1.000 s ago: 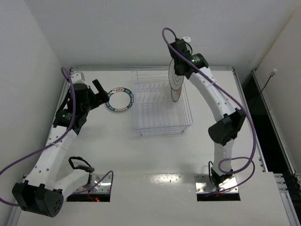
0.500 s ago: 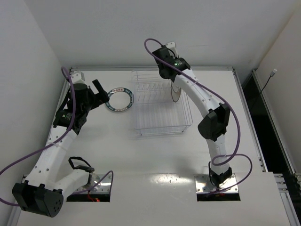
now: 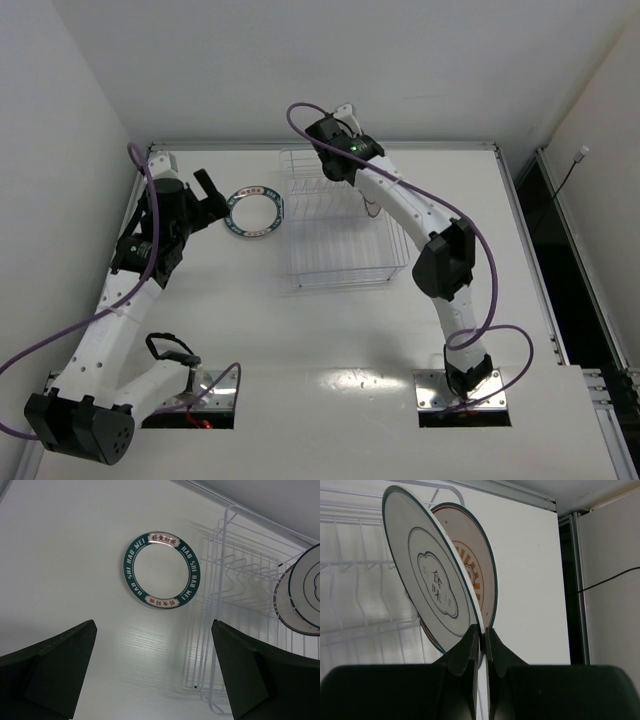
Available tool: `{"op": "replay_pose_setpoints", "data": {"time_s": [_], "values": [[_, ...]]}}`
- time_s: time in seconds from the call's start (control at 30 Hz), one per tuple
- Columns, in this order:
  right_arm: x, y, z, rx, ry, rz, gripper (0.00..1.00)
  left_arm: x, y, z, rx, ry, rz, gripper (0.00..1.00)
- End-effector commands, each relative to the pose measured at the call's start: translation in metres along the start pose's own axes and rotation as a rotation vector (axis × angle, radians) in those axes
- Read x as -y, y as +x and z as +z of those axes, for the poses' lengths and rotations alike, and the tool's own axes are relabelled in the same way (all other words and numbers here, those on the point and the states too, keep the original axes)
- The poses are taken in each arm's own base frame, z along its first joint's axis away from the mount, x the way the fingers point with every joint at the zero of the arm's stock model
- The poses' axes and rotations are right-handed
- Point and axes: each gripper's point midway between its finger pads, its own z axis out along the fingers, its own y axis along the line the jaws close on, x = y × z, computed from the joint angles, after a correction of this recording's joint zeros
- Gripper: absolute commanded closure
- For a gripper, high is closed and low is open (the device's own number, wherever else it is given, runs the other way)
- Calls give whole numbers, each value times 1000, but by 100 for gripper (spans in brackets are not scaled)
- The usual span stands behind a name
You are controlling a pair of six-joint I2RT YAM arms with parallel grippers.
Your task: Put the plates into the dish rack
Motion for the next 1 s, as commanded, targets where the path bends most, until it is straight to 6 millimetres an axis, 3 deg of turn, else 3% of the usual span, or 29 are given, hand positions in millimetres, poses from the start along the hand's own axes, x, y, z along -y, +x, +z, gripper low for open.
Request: {"op": "replay_pose_setpoints", "data": {"time_s": [0.0,0.17,0.33,0.57,0.73,0.83,0.97], "values": [[-35,40,26,-121,-52,-6,100,3,-15,-10,47,10,9,0],[-1,1,3,-30,-14,102,100,3,-15,-10,47,10,9,0],[29,-22,-12,21,49,141,100,5,-14,-10,43,18,0,0],[25,-17,0,4,70,115,100,6,-12,-9,38,26,0,0],[12,-1,16,-40,73,60,100,6,-12,-9,38,26,0,0],[19,-3,15,-33,105,60,100,6,-12,-9,38,26,0,0],[43,-19,3,5,123,101,100,4,-14,-10,44,16,9,0]]}}
